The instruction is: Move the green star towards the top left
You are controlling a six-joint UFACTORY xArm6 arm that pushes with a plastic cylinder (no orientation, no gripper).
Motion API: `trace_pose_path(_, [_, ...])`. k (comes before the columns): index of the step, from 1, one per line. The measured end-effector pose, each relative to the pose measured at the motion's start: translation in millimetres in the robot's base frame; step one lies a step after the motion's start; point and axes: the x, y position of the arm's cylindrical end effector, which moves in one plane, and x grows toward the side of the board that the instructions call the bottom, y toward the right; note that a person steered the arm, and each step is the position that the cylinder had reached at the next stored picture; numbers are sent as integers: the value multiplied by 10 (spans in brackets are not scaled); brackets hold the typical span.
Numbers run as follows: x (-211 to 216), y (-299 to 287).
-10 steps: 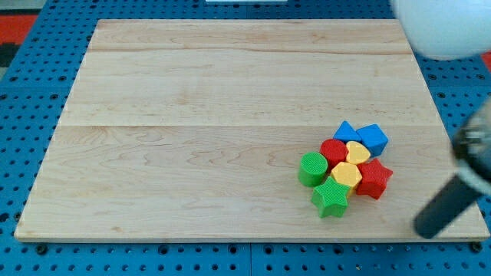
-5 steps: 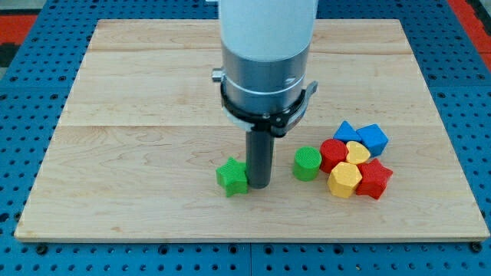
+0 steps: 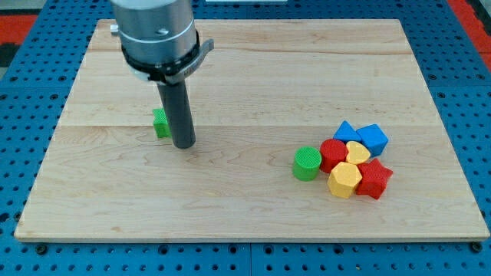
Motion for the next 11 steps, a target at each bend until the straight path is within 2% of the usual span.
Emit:
trace_pose_path(1, [-235, -414])
trace_pose_path(2, [-589, -441])
trace_pose_path(3, [-724, -375])
trace_pose_path(7, [-1379, 510])
trace_pose_path(8, [-1676, 401])
trace_pose_path(9, [-1779, -215])
trace_pose_path(10, [-1555, -442])
trace_pose_path(11, [-1714, -814])
